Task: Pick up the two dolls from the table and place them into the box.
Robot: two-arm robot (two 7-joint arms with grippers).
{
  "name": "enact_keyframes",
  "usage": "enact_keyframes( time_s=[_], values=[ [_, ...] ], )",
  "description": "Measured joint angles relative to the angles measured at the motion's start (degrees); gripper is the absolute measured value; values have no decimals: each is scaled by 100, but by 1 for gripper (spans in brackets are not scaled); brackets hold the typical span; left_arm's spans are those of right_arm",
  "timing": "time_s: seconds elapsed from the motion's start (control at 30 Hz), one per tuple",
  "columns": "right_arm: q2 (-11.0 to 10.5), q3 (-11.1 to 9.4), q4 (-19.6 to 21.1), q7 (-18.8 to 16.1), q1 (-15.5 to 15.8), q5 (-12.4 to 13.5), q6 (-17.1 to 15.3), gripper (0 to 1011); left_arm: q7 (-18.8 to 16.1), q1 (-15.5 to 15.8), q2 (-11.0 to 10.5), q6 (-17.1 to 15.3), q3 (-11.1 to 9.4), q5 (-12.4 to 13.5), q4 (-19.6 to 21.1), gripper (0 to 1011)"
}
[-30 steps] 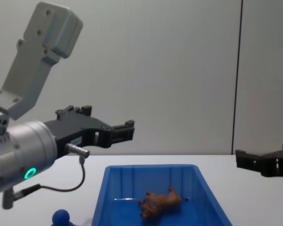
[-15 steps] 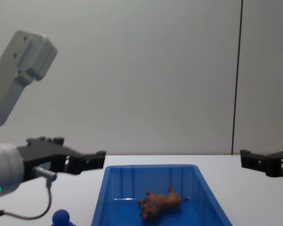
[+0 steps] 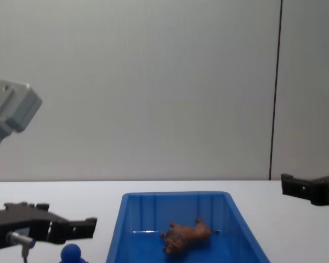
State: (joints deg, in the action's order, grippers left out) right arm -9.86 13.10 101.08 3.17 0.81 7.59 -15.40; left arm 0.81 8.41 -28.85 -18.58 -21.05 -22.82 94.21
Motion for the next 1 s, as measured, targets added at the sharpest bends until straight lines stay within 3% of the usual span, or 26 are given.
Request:
enact_keyframes(
  time_s=[0.4,0.53,0.87,0.9,1.0],
  values=[
    [-4,0,6,8,5,0,0,1001,272,33,19,-103,37,-146,-383,979],
    [-3,0,7,10,6,0,-1,1001,398,69,48,-109,38,-155,-505,905],
    [-4,0,7,10,7,0,-1,1001,697,151,129,-88,24,-174,-764,599],
    [-4,0,7,10,7,0,-1,1001,728,160,139,-79,21,-176,-791,535],
    [-4,1,7,10,7,0,-1,1001,771,171,153,-58,17,-179,-829,475]
  ],
)
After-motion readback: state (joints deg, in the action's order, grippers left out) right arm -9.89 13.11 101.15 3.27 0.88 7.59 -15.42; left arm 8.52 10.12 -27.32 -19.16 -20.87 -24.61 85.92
